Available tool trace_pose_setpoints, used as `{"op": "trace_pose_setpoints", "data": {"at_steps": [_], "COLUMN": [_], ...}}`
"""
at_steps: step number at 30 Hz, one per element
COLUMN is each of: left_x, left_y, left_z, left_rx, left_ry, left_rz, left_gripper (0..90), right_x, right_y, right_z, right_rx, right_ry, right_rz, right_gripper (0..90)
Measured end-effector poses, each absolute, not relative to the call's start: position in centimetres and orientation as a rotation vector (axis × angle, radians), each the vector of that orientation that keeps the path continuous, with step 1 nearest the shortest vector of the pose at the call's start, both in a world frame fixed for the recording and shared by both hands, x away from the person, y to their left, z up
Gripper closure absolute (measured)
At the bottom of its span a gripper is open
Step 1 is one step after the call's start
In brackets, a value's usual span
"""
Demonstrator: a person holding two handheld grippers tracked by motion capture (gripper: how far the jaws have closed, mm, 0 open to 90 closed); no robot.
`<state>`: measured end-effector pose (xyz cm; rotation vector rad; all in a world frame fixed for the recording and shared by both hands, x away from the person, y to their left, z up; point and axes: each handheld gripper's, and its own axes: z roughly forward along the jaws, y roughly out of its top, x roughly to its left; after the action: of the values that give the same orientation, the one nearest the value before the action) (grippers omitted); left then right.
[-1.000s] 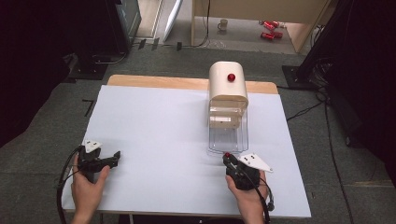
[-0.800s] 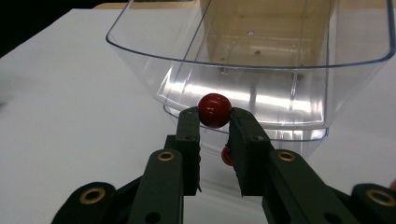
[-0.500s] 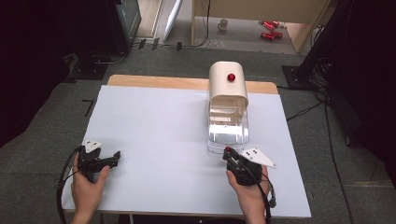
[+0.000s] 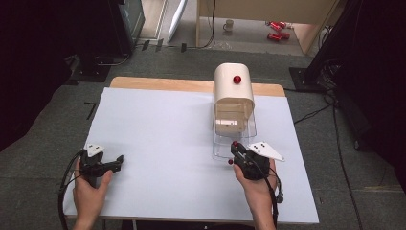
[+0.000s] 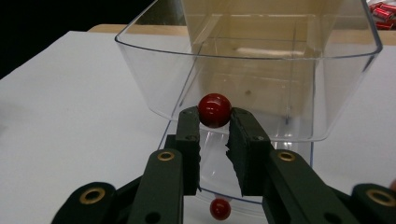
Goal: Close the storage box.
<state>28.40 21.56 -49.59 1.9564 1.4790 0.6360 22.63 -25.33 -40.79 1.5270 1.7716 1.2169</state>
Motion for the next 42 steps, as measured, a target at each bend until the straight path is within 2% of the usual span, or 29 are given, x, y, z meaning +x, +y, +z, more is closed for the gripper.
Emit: {"op": "trace_pose_setpoints", "data": {"at_steps": [42], "left_x": [28.4], "left_y": [21.6], "left_z": [-49.6], "left_rx": [1.955], "left_ry": [1.48], "left_rz": [0.635], "left_gripper": [14.3], "right_x": [30.0], "right_y": [-25.3], "right_z": [-40.3], "right_rx": [1.56], "right_ry": [1.745], "right_rz": [1.174], "right_gripper": [75.5]}}
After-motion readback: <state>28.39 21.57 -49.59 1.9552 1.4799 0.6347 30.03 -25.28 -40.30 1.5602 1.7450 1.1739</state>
